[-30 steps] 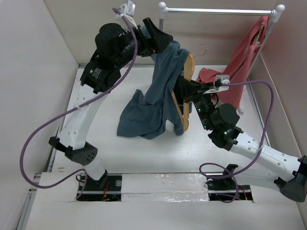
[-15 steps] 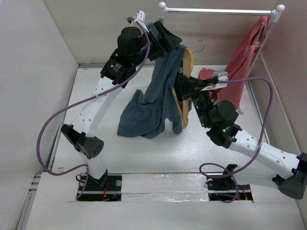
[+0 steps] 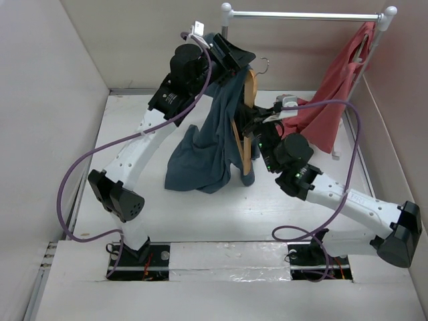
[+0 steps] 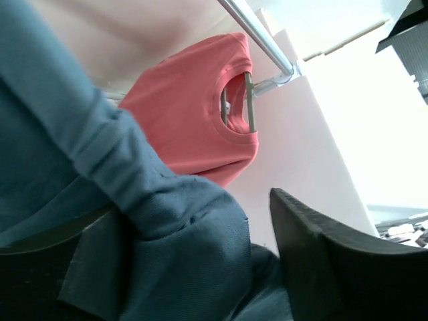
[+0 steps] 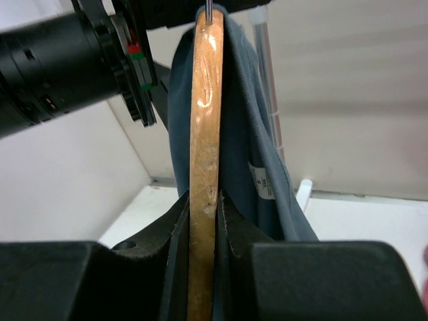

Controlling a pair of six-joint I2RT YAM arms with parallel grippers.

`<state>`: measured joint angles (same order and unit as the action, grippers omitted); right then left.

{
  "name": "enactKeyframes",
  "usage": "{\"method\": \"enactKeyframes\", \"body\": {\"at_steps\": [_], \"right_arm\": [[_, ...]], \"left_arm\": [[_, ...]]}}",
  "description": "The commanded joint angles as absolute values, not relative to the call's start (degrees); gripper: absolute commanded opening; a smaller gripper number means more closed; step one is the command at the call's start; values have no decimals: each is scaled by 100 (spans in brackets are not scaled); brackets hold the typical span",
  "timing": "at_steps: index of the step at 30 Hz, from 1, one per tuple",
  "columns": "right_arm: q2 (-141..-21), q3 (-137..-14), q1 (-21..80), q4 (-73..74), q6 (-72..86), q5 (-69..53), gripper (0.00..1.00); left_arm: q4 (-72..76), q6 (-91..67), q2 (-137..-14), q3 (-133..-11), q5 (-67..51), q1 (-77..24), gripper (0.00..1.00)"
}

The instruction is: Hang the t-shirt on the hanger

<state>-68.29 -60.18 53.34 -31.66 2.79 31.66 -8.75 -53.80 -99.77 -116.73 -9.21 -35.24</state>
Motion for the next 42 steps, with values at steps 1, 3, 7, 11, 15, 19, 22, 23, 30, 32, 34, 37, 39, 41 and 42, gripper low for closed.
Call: {"method": "enactKeyframes", "body": {"at_steps": [1, 3, 7, 11, 15, 19, 22, 23, 30, 32, 34, 37, 39, 41, 42], "right_arm": [[-6908, -6548, 5414, -3955, 132, 2856, 0], [-7031, -6627, 5414, -3903, 71, 2865, 0], [-7154, -6706, 5467, -3780, 96, 2892, 0], [-7137, -6697, 5467, -3517, 289, 2839, 0], [-7005, -6671, 5467, -3217, 562, 2787, 0], [-6838, -6671, 5467, -2726, 913, 2681, 0], [-6584, -6610, 5396, -2277, 1370, 2356, 29], [-6487, -6566, 5396, -2146, 1536, 2329, 45], [-5591, -6013, 5396, -1539, 1942, 2337, 66], [-5309, -5784, 5396, -1329, 2100, 2460, 66], [-5021, -5556, 5396, -1108, 2171, 2479, 65], [-4616, -5222, 5396, -809, 2390, 2662, 30], [-4360, -4896, 5344, -598, 2479, 2742, 0], [-4507, -4895, 5291, -153, 2461, 2725, 0], [-4578, -4956, 5213, -19, 2548, 2812, 0]], "left_arm": [[-203, -5510, -9660, -11401, -1327, -3674, 65], [269, -5685, -9458, -10909, -1397, -3674, 48], [721, -5827, -9141, -10284, -1389, -3674, 25], [703, -5801, -8948, -9951, -1345, -3674, 0], [1089, -5818, -8605, -9389, -1292, -3674, 0], [1238, -6108, -8429, -9036, -1476, -3508, 0], [1538, -6346, -8201, -8737, -1547, -3445, 0], [1503, -6328, -8131, -8754, -1538, -3445, 0], [1415, -6319, -7963, -8815, -1477, -3331, 0], [1406, -6328, -7937, -8824, -1468, -3331, 0], [1415, -6328, -7954, -8859, -1459, -3331, 0], [1433, -6398, -7937, -8903, -1512, -3270, 0], [1441, -6416, -7919, -8912, -1538, -3270, 0], [1450, -6425, -7875, -8895, -1521, -3270, 0], [1441, -6425, -7866, -8877, -1503, -3270, 0]]}}
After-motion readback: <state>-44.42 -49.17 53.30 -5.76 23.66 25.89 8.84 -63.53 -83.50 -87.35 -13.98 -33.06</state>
